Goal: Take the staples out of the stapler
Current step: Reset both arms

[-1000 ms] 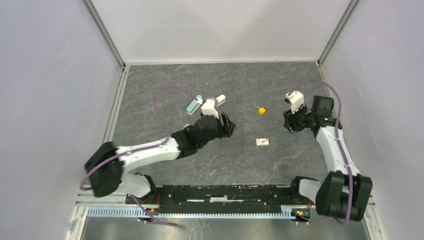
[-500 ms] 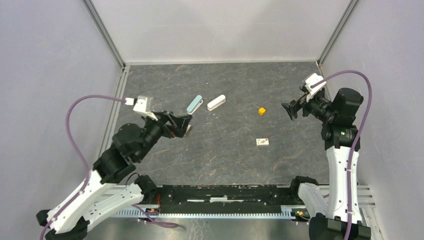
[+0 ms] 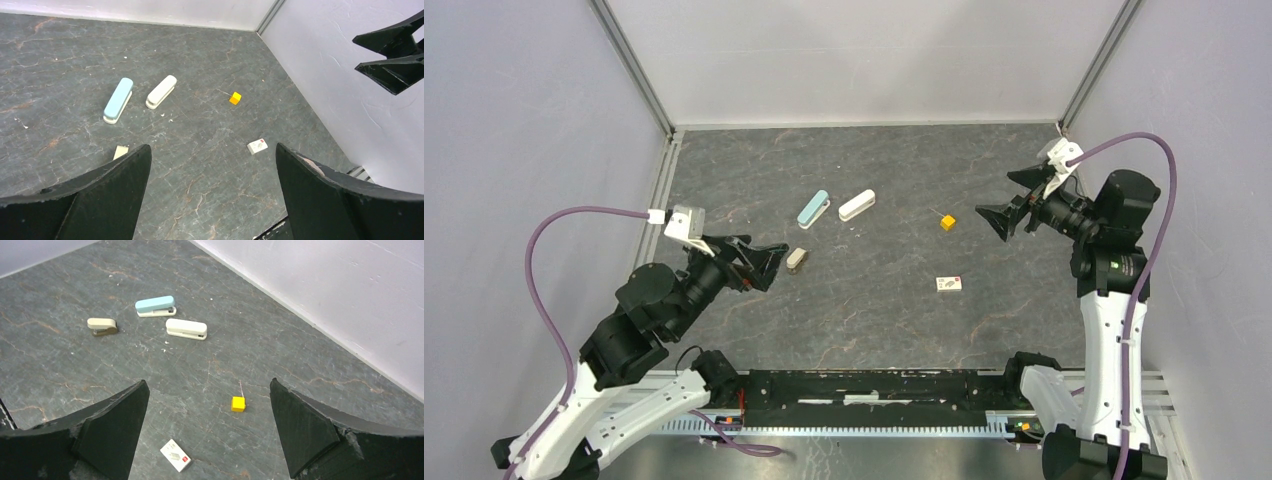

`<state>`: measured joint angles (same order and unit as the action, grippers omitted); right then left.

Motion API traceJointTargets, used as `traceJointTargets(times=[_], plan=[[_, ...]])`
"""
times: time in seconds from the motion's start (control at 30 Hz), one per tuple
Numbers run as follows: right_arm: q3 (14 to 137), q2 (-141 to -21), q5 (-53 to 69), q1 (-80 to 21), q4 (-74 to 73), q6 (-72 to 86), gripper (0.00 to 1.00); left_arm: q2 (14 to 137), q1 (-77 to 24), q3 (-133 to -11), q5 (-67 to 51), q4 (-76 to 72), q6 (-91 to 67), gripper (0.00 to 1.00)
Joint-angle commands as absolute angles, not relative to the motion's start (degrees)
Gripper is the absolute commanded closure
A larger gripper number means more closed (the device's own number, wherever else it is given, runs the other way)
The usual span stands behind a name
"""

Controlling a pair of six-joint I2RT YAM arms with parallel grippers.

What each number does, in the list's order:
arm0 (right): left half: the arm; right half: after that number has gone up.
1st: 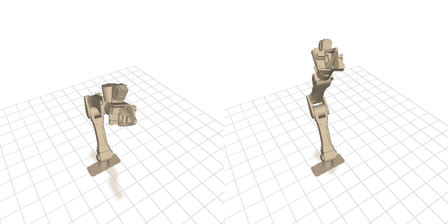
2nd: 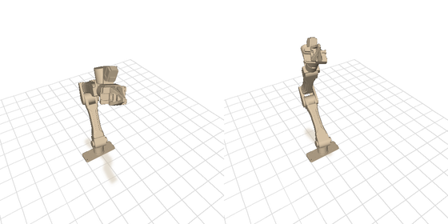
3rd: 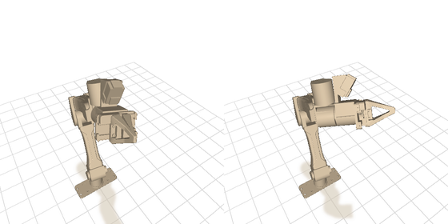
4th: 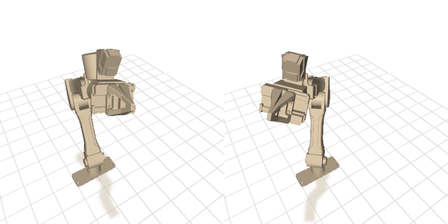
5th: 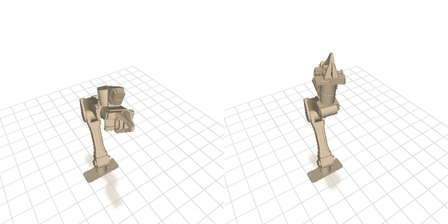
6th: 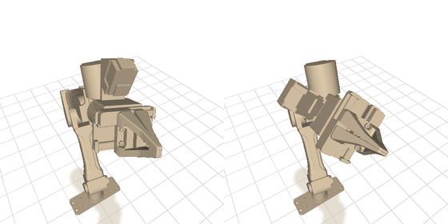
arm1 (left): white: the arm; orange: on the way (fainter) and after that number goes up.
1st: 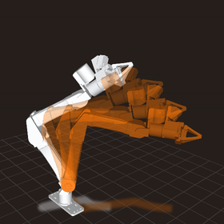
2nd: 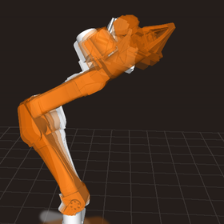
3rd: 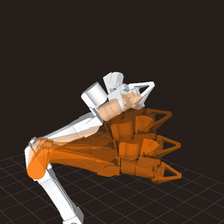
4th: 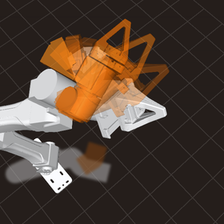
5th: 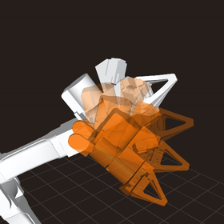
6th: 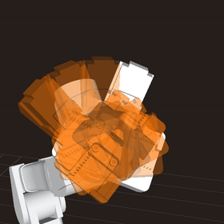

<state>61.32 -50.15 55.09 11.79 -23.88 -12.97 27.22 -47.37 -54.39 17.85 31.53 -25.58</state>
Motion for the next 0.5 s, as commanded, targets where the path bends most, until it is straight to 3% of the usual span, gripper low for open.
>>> traceJointTargets(times=[0.0, 0.47], plan=[[60.03, -46.00, 50.95, 11.94, -18.69, -7.48, 0.02, 26.09, -47.19, -55.77, 17.33, 32.02, -22.94, 0.00], [57.56, -43.25, 45.87, 11.96, -19.38, -7.36, 0.02, 23.21, -47.20, -52.95, 15.78, 30.29, -24.83, 0.00]])
